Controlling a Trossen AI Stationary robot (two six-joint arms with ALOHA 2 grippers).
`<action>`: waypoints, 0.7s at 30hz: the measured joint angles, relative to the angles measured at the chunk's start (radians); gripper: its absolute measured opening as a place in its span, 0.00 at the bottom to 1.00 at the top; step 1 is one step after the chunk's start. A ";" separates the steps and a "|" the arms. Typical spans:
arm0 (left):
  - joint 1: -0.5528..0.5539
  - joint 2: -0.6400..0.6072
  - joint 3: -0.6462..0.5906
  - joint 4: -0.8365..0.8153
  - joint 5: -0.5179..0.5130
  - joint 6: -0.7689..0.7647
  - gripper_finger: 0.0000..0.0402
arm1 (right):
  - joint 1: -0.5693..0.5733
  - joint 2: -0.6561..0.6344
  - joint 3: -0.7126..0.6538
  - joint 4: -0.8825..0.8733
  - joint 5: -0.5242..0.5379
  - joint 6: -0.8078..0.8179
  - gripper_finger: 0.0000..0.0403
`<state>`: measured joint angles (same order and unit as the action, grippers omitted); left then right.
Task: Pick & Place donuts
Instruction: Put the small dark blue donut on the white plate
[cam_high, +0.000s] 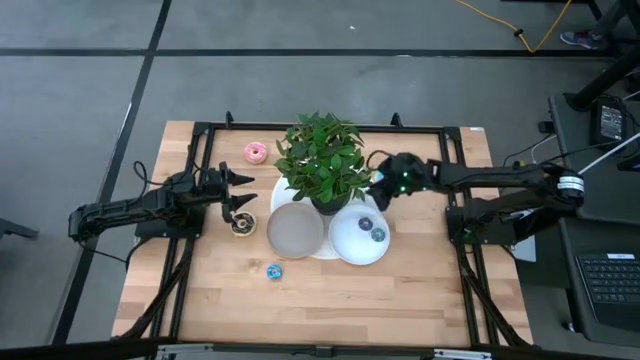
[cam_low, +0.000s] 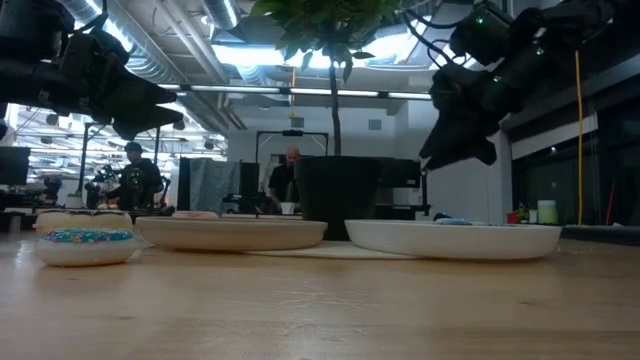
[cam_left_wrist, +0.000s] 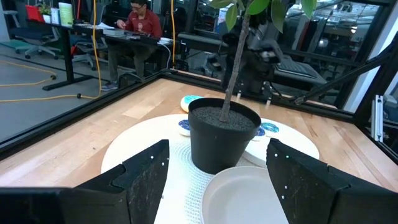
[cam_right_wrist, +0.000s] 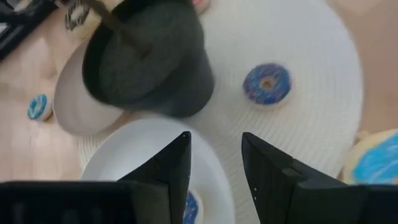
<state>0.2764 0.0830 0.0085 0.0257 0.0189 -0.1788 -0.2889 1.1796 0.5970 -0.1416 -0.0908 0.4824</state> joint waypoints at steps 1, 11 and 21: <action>0.000 0.000 0.000 0.000 0.000 0.000 0.65 | -0.017 -0.005 0.003 -0.004 -0.016 -0.021 0.36; 0.000 0.000 0.000 0.000 0.000 0.000 0.65 | -0.204 0.017 0.099 0.004 -0.225 -0.426 0.36; 0.000 0.000 0.000 0.000 0.000 0.000 0.65 | -0.325 0.182 0.160 0.002 -0.361 -0.647 0.36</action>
<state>0.2765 0.0830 0.0083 0.0257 0.0189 -0.1791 -0.6140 1.3621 0.7570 -0.1394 -0.4517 -0.1648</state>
